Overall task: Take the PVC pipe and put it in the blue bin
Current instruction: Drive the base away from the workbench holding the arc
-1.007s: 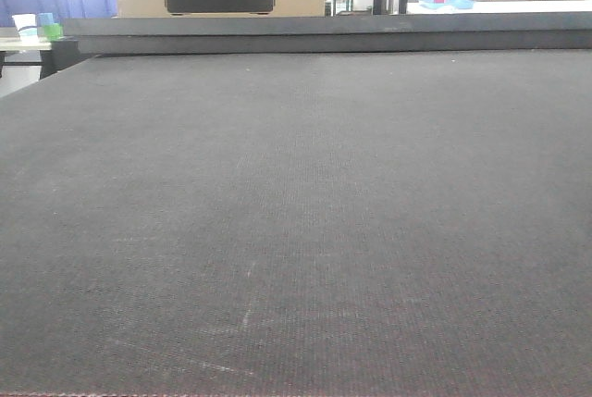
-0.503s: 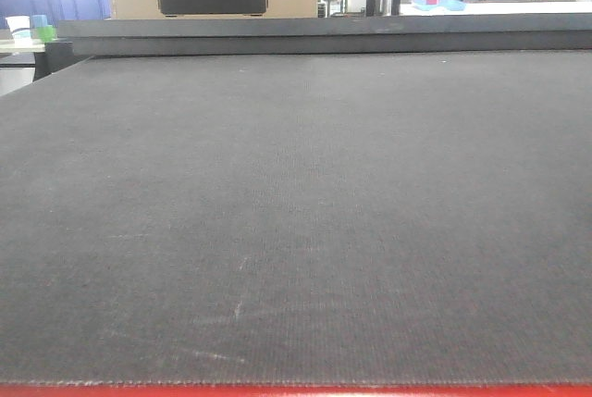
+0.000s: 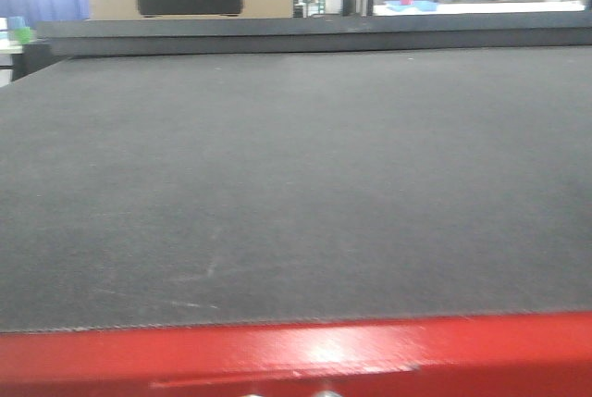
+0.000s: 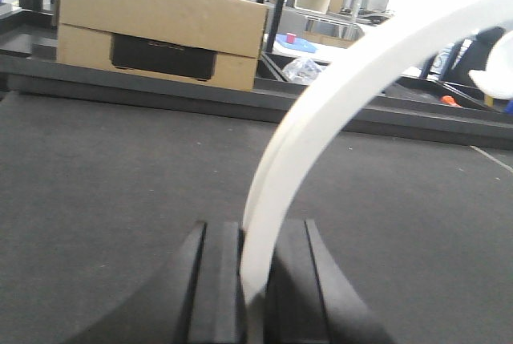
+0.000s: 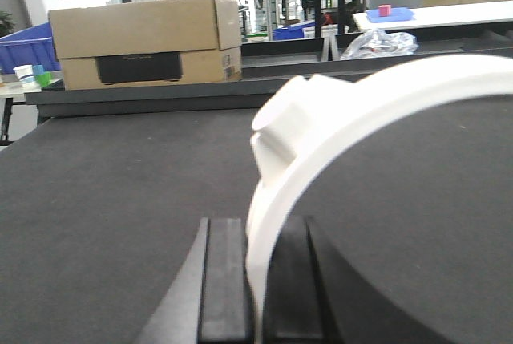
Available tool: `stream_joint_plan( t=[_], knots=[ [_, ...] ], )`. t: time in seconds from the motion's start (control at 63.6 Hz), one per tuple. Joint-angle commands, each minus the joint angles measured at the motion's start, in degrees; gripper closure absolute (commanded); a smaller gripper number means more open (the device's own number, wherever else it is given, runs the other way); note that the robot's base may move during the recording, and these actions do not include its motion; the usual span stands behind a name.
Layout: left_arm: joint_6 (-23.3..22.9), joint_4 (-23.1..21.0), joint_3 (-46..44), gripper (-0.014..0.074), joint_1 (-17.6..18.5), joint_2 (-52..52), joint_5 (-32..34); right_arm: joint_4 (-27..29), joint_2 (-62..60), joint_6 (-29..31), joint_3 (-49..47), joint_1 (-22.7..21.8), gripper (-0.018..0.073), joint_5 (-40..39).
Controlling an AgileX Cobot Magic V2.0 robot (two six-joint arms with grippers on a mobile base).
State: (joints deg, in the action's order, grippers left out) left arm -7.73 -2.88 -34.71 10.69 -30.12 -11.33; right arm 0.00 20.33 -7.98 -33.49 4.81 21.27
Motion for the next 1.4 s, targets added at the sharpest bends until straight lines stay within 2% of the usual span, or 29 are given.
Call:
stream_joint_plan(
  t=[0.0,1.385],
  knots=[
    [-0.28,-0.38,-0.11,0.0708,0.37,0.25,1.7,-0.47,-0.3,0.38,0.19,-0.15,0.0727,-1.96],
    [-0.28,-0.38,-0.11,0.0708,0.37,0.25,1.7,-0.47,-0.3,0.38,0.19,-0.15,0.0727,-1.96]
  ],
)
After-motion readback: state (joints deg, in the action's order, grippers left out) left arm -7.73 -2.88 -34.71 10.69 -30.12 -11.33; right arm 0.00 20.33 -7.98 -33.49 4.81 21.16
